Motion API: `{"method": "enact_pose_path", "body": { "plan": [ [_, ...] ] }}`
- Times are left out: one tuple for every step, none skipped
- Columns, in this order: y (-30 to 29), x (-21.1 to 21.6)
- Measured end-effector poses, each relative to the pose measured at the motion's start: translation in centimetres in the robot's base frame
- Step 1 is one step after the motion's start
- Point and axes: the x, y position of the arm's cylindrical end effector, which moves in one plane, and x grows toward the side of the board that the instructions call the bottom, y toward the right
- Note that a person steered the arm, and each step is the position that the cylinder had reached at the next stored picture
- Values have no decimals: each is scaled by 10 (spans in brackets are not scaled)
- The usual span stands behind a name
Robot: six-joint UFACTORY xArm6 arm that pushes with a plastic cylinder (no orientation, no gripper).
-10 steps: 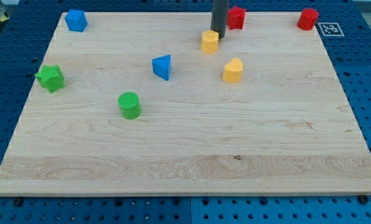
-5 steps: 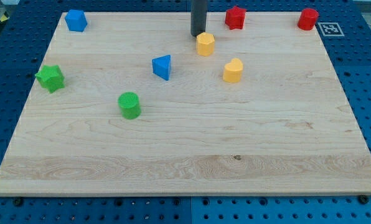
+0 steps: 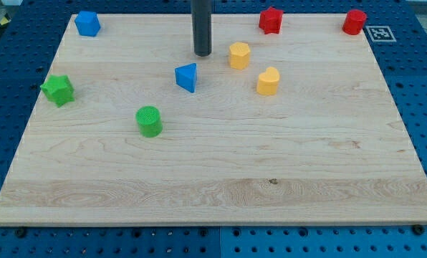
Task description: Move the yellow hexagon to the top of the yellow heart
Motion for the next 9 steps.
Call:
{"method": "enact_pose_path", "body": {
  "plan": [
    [26,0],
    [64,0],
    [89,0],
    [111,8],
    [123,11],
    [117,10],
    [89,1],
    [64,0],
    [48,7]
  ]
}}
